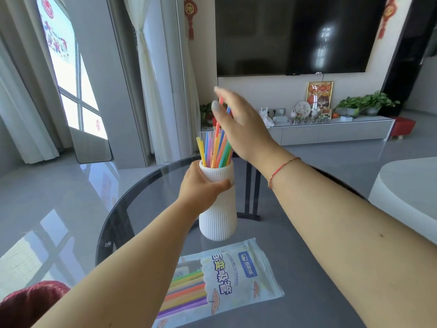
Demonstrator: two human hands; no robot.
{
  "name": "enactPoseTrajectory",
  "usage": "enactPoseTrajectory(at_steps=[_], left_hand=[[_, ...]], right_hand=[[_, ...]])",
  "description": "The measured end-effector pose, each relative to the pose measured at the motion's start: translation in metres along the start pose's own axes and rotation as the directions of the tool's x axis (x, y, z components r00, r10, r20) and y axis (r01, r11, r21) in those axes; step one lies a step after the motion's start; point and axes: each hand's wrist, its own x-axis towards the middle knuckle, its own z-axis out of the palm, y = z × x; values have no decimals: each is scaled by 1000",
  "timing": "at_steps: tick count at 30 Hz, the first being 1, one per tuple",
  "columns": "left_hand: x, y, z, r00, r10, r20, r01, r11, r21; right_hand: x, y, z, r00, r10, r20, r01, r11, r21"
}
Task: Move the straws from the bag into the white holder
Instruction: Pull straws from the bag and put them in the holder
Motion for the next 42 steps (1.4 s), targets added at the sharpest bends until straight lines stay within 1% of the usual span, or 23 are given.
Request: enactPoseTrajectory(at_steps=[2, 4, 7, 10, 11, 13, 15, 19, 23, 26, 30, 32, 34, 36, 38, 40, 42], left_hand=[[0, 0, 0, 1000, -3, -4, 3, 1000, 7], [0, 1, -1, 1000, -8, -2, 8, 1000, 5], [1, 0, -1, 1000, -15, 5, 15, 1000, 13], [2, 0, -2, 999, -32, 27, 31, 999, 30], [2, 1, -3, 998, -49, 40, 48, 998, 43], [0, 0, -6, 995, -76, 62, 70, 994, 89], [-6, -2, -10, 993, -91, 74, 80, 988, 134], [-23, -8, -16, 990, -139, 31, 133, 978, 158], [-39, -17, -19, 994, -108, -6, 106, 970, 218], [-51, -21, -22, 996, -84, -13, 84, 959, 270], [-72, -27, -22, 1000, -7, 15, 1, 926, 378], [-82, -31, -21, 997, 25, 67, -53, 895, 444], [-94, -38, -22, 983, 14, 183, -110, 844, 525], [-102, -46, -25, 938, -74, 338, -163, 766, 622], [-109, -53, -28, 884, -147, 444, -246, 661, 709], [-113, -58, -30, 858, -164, 487, -308, 593, 743], [-115, -62, -32, 844, -173, 507, -329, 581, 745]], right_hand=[[-9, 0, 3, 995, -40, 91, 52, 989, -138], [-16, 2, 5, 988, 29, 153, 2, 981, -196], [-21, 2, 3, 981, 95, 169, -52, 969, -241], [-21, -1, 0, 974, 79, 212, -35, 979, -203], [-22, -2, -3, 981, 58, 187, -21, 981, -194], [-26, -6, -9, 997, 9, 72, 1, 990, -142], [-36, -8, -17, 1000, 5, -31, -7, 998, -63], [-64, -9, -28, 990, 112, -82, -104, 990, 97], [-94, -4, -27, 963, 257, -83, -234, 948, 214], [-114, 8, -18, 922, 380, -68, -344, 889, 301], [-142, 22, -6, 870, 491, -52, -446, 827, 344], [-153, 27, -4, 836, 548, -32, -505, 791, 346], [-165, 32, -3, 794, 608, 0, -575, 751, 324], [-177, 38, 0, 733, 679, 42, -665, 702, 255], [-190, 44, 2, 657, 751, 68, -748, 639, 178], [-202, 48, 5, 574, 812, 107, -818, 563, 118], [-211, 49, 8, 500, 851, 158, -866, 493, 84]])
